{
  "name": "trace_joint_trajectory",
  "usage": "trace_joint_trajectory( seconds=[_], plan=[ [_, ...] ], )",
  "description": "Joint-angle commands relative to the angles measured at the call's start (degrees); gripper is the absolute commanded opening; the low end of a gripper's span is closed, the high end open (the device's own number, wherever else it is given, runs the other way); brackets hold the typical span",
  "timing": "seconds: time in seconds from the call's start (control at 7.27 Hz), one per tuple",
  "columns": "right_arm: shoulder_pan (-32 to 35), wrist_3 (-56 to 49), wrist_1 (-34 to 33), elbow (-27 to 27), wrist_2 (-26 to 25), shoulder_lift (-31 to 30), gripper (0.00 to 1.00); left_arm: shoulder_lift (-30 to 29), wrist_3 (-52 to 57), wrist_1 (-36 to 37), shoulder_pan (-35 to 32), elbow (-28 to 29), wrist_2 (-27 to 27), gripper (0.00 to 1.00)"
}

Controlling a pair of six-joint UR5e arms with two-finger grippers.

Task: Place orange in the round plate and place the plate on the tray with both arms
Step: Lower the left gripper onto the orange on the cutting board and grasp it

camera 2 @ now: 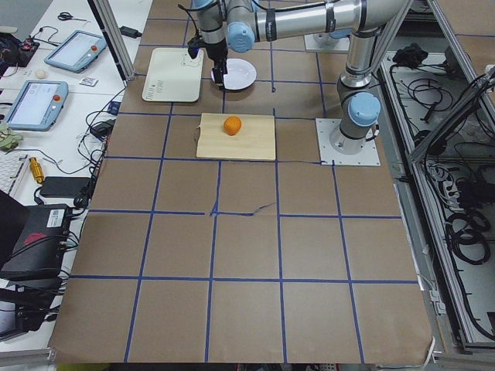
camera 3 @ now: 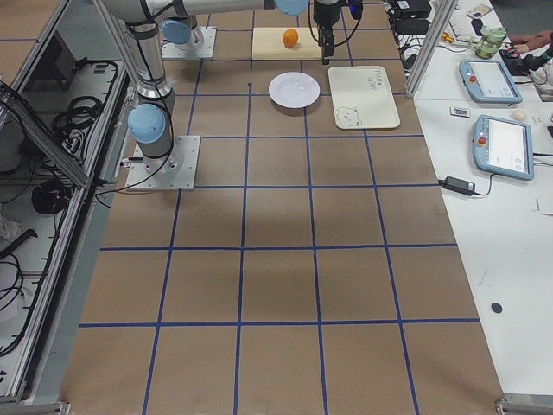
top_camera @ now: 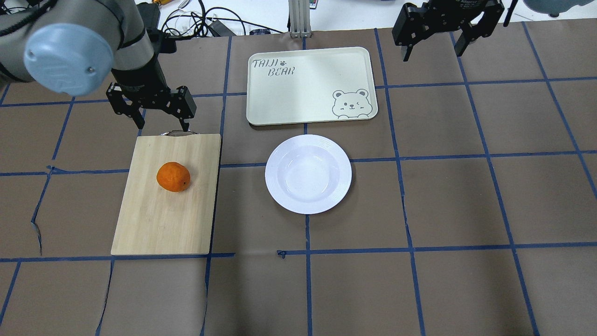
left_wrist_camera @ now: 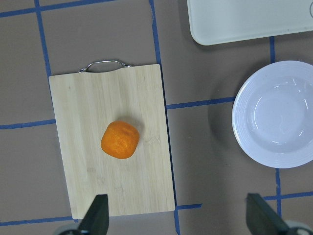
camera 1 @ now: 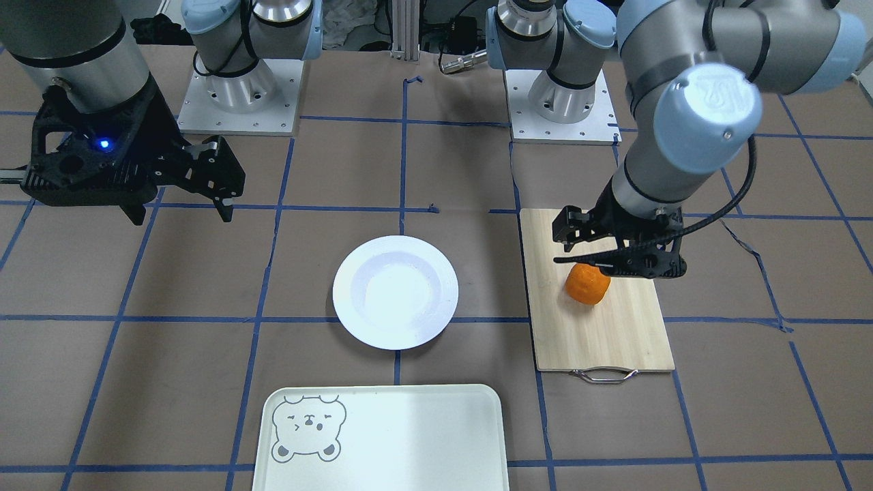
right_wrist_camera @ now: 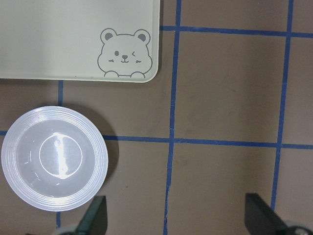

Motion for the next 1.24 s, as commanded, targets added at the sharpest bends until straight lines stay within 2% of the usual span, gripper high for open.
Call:
trace_joint_trajectory(
  seconds=[0.0,0.14,0.28,0.41,0.69,0.83,0.96,1.1],
  plan=[
    [0.0,0.0,0.0,0.2,0.0,0.0,1.0,-3.7,9.2,3.0,0.2,-5.9,2.5,1.0],
    [0.0,0.0,0.0,0.2,0.0,0.0,1.0,-4.5,18.3,3.6,0.4,-6.1,3.8,0.93],
    [-0.1,0.0,0.0,0.4,0.0,0.0,1.0,-5.2,21.9,5.7,0.9,-6.3,4.5,0.9],
    [0.0,0.0,0.0,0.4,0.0,0.0,1.0,-5.6,23.8,7.6,1.3,-7.7,4.5,0.85],
    [0.0,0.0,0.0,0.4,0.0,0.0,1.0,-6.3,24.8,15.4,1.6,-12.1,4.9,0.88],
    [0.0,0.1,0.0,0.4,0.0,0.0,1.0,-7.7,24.4,16.3,1.6,-13.4,8.4,0.87],
    [0.0,0.1,0.1,0.4,0.0,0.0,1.0,-8.4,24.2,16.4,1.6,-13.7,8.2,0.87],
    [0.0,0.1,0.1,0.4,0.0,0.0,1.0,-8.9,24.2,16.5,1.6,-13.9,8.2,0.76]
  ],
)
